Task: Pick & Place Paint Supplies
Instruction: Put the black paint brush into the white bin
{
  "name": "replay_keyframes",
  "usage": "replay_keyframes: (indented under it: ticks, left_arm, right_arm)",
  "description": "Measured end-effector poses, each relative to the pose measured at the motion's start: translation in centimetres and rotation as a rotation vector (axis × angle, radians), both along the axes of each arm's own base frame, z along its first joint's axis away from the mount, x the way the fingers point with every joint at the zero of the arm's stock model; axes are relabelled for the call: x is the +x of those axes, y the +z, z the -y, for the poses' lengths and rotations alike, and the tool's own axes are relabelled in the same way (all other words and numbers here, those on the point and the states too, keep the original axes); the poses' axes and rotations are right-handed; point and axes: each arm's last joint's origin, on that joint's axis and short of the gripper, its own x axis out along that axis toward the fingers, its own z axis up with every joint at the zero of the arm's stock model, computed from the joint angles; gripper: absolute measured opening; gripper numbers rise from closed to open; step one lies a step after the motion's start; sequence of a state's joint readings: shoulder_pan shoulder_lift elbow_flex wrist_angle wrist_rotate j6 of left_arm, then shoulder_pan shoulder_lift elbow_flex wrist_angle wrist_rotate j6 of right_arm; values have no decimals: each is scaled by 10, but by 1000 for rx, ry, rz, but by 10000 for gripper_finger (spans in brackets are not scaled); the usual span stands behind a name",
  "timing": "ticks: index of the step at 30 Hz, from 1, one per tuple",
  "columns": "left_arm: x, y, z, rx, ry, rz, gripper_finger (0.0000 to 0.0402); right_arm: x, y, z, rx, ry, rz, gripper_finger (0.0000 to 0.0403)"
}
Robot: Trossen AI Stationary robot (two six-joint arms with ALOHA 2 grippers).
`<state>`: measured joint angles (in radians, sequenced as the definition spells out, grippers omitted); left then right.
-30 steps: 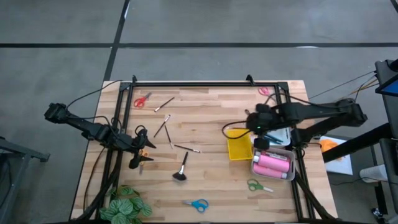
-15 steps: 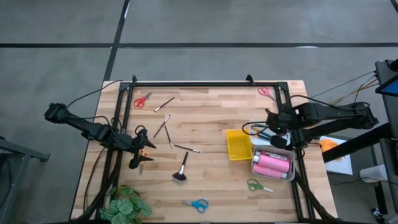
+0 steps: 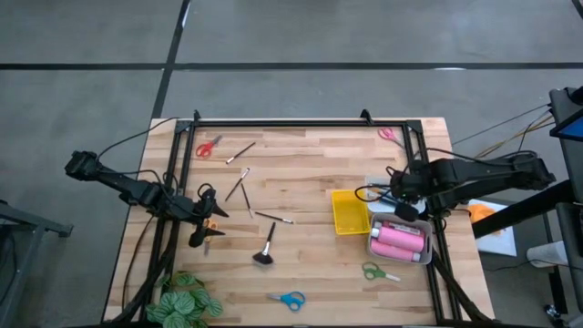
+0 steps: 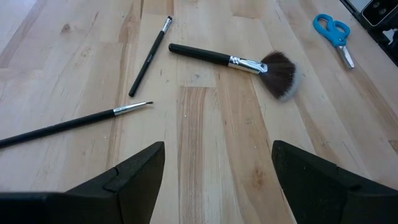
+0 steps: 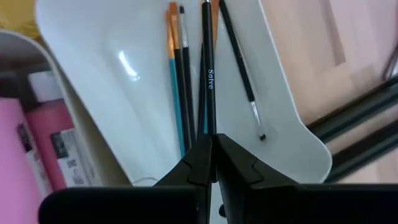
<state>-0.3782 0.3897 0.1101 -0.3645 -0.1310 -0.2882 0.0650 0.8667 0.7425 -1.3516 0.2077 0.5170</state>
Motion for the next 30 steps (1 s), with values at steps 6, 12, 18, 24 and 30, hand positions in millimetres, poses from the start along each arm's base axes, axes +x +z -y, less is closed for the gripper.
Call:
replay_keyframes:
  ticks: [6, 12, 18, 24, 30]
  left_arm:
    - [0, 0, 0, 0, 0, 0, 300]
    - [0, 0, 0, 0, 0, 0, 300]
    - [0, 0, 0, 0, 0, 0, 300]
    - [0, 0, 0, 0, 0, 0, 300]
    - [0, 0, 0, 0, 0, 0, 300]
  right_arm:
    - [9, -4, 1, -37, -7, -23, 13]
    - [15, -9, 0, -40, -6, -73, 13]
    - [17, -11, 0, -33, -9, -82, 13]
    - [18, -9, 0, -25, -64, -40, 40]
    - [18, -9, -1, -18, -52, -37, 87]
